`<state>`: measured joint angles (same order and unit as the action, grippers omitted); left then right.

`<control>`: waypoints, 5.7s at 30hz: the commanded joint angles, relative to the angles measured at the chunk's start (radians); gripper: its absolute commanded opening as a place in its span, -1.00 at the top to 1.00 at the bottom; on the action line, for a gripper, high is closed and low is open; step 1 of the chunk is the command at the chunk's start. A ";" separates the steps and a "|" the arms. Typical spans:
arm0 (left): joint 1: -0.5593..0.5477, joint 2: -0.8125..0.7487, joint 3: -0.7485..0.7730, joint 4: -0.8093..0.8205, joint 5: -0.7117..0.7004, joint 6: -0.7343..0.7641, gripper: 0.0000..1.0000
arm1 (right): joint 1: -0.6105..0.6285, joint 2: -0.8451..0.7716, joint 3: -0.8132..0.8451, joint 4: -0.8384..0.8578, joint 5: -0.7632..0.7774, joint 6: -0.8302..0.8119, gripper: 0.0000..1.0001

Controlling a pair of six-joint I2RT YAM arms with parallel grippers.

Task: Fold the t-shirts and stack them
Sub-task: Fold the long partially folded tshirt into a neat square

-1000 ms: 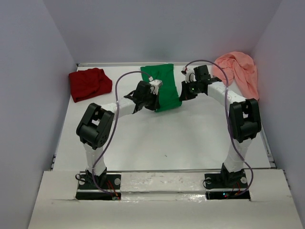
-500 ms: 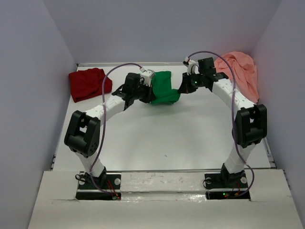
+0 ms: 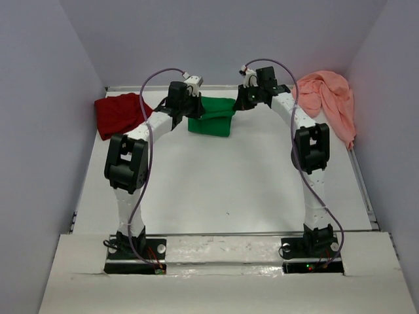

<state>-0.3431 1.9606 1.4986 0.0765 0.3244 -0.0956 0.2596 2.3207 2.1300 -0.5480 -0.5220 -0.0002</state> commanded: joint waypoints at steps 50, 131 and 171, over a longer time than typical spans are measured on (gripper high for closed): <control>0.072 -0.040 -0.133 0.246 -0.041 0.060 -0.98 | 0.058 -0.161 -0.271 0.232 -0.024 -0.003 1.00; -0.092 -0.040 -0.204 0.390 -0.274 0.069 -0.18 | 0.194 -0.347 -0.380 0.077 0.242 -0.106 -0.47; -0.037 0.536 0.661 0.002 -0.364 0.096 -0.23 | 0.194 0.177 0.190 0.079 0.229 0.047 -0.48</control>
<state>-0.3962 2.4405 1.9831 0.2050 -0.0917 0.0280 0.4465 2.5256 2.2738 -0.4149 -0.2237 -0.0269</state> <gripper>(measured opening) 0.612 0.740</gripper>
